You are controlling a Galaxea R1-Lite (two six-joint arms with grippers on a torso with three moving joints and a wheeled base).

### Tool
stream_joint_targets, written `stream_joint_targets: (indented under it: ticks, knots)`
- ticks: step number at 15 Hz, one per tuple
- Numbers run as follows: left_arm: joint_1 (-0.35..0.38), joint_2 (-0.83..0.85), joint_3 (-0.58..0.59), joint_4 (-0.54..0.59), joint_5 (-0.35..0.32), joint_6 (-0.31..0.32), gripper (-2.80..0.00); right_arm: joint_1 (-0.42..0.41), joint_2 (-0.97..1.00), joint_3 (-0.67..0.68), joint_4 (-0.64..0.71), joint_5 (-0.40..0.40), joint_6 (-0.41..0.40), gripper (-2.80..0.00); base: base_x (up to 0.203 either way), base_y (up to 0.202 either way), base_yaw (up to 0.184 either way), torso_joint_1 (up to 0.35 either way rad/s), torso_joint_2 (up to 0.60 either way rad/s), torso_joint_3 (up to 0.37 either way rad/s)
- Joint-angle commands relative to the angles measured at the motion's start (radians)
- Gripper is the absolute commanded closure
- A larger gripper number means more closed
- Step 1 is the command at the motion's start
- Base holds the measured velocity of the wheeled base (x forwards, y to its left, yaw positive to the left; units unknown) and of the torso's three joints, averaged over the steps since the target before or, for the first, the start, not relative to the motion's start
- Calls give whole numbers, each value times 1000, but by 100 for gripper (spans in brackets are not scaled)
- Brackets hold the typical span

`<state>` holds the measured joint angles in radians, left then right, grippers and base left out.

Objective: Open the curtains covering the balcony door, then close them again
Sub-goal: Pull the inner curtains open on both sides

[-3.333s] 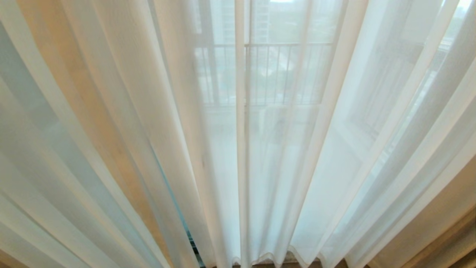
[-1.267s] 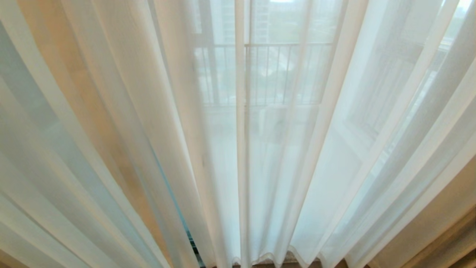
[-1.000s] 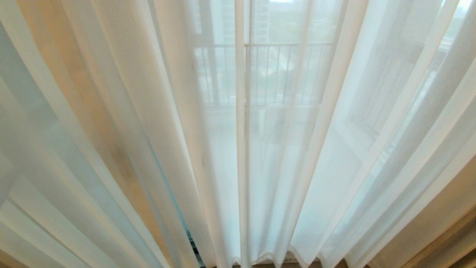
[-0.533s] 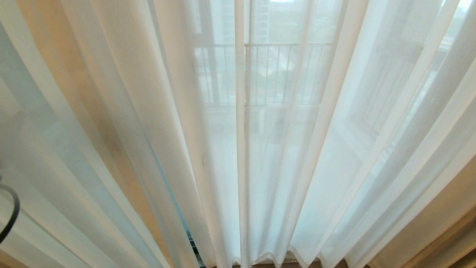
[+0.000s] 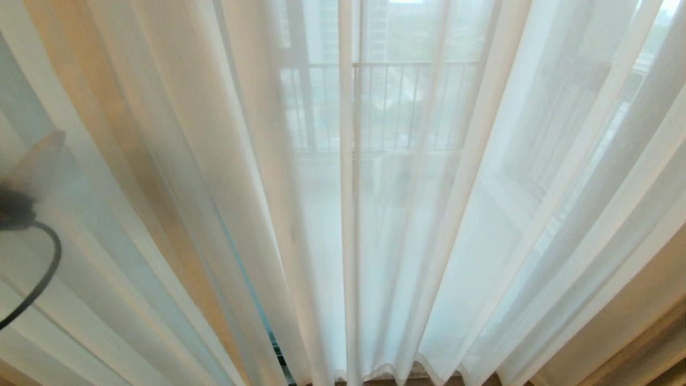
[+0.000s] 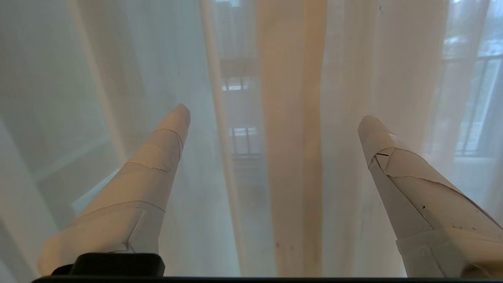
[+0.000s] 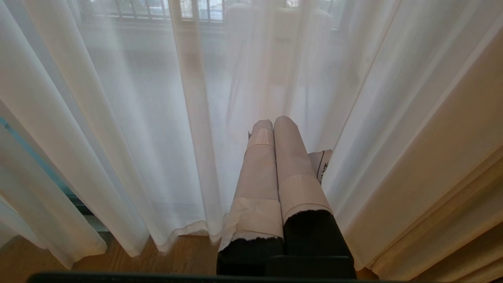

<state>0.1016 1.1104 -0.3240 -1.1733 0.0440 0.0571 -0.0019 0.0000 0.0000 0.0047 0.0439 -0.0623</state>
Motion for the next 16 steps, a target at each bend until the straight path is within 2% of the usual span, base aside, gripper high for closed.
stream_joint_targets:
  ticks: [1, 3, 8, 16]
  knots:
    - [-15, 58, -29, -6, -2, -13, -280, 0, 0, 0, 0, 1, -2, 0, 0, 0, 0, 0, 0, 0]
    - [-16, 105, -55, -13, -4, -18, -280, 0, 0, 0, 0, 1, -1, 0, 0, 0, 0, 0, 0, 0]
    - [-13, 317, -106, -216, 2, -33, -280, 0, 0, 0, 0, 1, -1, 0, 0, 0, 0, 0, 0, 0]
    - [-10, 535, -280, -292, -2, -81, -280, 0, 0, 0, 0, 1, -1, 0, 0, 0, 0, 0, 0, 0]
